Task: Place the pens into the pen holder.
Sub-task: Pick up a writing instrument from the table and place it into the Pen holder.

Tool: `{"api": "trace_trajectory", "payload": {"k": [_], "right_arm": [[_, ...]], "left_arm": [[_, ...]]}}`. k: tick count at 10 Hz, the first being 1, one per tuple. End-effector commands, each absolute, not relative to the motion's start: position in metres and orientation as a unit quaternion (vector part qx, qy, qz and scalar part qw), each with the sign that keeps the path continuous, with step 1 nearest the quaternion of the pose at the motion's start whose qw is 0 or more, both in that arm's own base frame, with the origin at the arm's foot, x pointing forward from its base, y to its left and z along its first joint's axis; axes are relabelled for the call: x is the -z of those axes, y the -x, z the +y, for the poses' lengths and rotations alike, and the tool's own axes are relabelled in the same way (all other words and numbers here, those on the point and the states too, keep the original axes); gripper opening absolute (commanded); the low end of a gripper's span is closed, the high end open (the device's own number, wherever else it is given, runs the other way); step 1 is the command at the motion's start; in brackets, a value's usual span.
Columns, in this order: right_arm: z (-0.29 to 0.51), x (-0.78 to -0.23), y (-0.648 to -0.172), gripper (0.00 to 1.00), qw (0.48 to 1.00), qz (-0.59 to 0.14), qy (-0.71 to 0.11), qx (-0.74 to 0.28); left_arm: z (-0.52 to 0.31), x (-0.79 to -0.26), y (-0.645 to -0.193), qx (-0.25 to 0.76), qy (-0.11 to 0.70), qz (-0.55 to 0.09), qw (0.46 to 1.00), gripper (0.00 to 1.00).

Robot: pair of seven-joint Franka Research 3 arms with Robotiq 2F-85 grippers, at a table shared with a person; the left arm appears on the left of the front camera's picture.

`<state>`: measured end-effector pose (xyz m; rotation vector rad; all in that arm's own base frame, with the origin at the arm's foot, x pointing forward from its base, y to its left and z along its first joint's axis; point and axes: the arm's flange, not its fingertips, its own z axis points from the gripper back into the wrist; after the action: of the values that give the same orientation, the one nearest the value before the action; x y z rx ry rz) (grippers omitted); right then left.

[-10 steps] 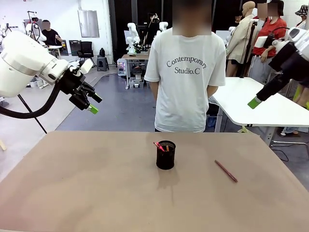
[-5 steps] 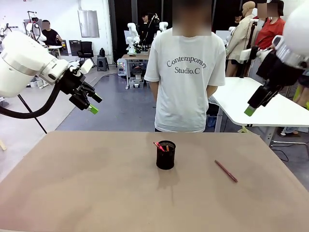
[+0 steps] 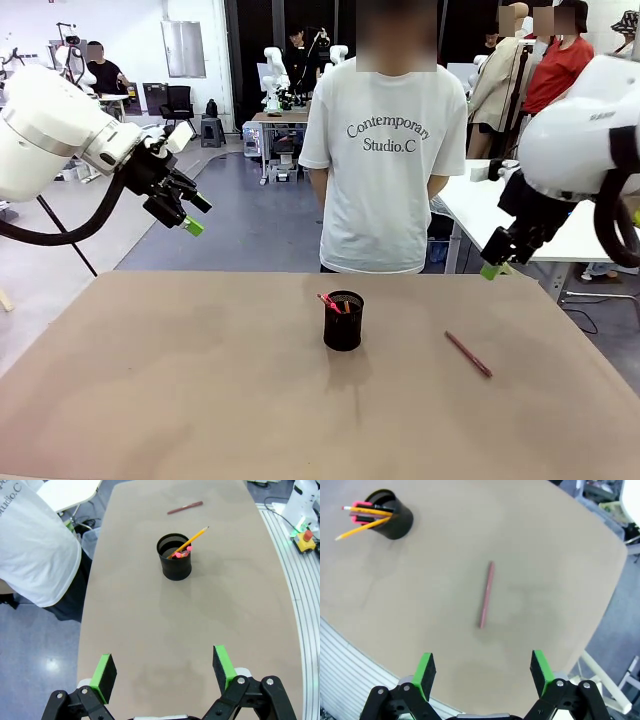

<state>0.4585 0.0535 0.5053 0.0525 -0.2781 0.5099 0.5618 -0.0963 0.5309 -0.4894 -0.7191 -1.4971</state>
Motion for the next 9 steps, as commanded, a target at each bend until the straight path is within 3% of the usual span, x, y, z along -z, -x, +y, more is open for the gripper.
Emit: {"api": "trace_trajectory", "payload": {"k": [1, 5, 9], "right_arm": [[0.055, -0.490, -0.475, 1.00, 0.961, -0.144, -0.013, -0.234], [0.041, -0.468, -0.490, 1.00, 0.960, -0.152, -0.053, -0.230], [0.049, -0.467, -0.482, 1.00, 0.962, -0.129, -0.030, -0.237]], "left_arm": [[-0.095, -0.532, -0.562, 0.657, 0.213, -0.317, 0.649, 1.00], [-0.095, -0.532, -0.562, 0.657, 0.213, -0.317, 0.649, 1.00], [-0.095, -0.532, -0.562, 0.657, 0.213, -0.317, 0.649, 1.00]]}}
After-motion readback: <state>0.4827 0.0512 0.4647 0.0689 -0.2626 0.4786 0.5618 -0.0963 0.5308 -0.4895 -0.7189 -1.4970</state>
